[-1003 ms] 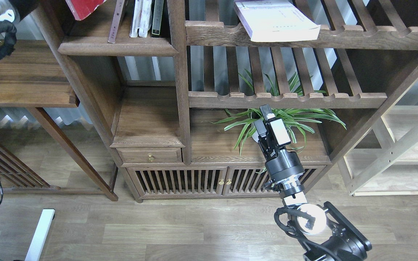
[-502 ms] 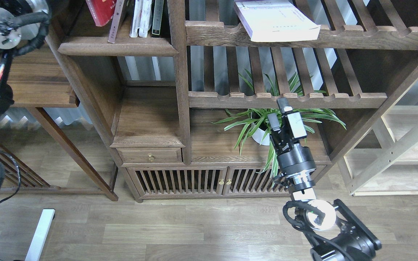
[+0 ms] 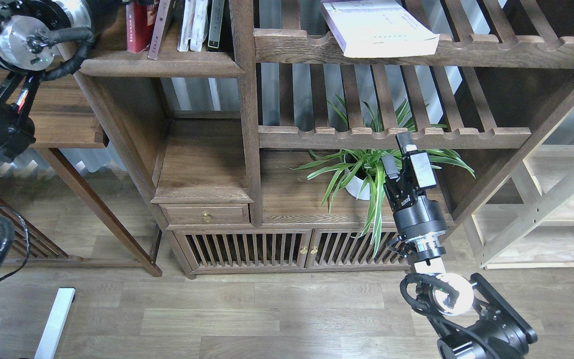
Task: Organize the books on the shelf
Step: 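Push the red book into the upper shelf with the left gripper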
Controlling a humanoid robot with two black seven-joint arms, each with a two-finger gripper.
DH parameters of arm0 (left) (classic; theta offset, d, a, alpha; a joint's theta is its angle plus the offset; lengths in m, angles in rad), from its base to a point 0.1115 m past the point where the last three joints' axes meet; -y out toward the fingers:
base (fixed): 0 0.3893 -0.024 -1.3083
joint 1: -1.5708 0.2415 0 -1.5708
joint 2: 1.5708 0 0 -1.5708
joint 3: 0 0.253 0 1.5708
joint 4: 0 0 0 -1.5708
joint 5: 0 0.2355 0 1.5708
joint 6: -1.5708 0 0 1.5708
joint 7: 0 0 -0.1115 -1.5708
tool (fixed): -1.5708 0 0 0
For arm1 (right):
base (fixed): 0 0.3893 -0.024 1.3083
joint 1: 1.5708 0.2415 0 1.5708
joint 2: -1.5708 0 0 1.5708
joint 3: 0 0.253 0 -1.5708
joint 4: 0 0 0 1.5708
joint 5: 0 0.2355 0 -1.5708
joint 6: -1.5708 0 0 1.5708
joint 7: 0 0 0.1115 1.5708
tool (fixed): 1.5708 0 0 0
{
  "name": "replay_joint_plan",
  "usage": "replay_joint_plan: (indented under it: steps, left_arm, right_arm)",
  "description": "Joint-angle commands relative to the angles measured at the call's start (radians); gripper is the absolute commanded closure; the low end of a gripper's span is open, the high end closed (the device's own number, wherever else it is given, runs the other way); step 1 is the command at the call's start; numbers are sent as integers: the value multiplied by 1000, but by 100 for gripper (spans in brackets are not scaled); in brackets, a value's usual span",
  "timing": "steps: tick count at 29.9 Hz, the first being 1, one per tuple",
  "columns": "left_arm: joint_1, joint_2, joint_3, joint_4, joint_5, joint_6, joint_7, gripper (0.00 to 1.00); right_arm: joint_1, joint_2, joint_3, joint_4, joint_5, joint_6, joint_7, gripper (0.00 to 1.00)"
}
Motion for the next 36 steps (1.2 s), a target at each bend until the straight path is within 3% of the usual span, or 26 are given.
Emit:
replay_joint_plan:
  steps: [1,11,15,20,30,32,36]
  left_arm:
    - [-3,-25,8,-9,-8,1,0,53]
    - [-1,-23,-12,-83,-9,3,0,44]
    - [17,30,-18,-159,-9,6,0,44]
    - [118,148,-39,-288,-17,4,0,44]
    - [367,161,-228,-541,-32,-2,0,41]
    - [388,150,-265,-572,-41,-11,0,35]
    - [414,139,-310,-594,-87,-49,0,15]
  right_arm:
    - [-1,0,0,0,2,0,2,1]
    - [-8,2,-2,-8,5,0,2,0]
    - [-9,2,-2,-8,5,0,3,0]
    - [-17,8,0,-11,11,0,6,0]
    - [-38,37,-15,-11,26,0,-2,0]
    - [-32,35,-21,-11,29,0,-3,1]
    - [1,43,-21,-9,28,0,3,1]
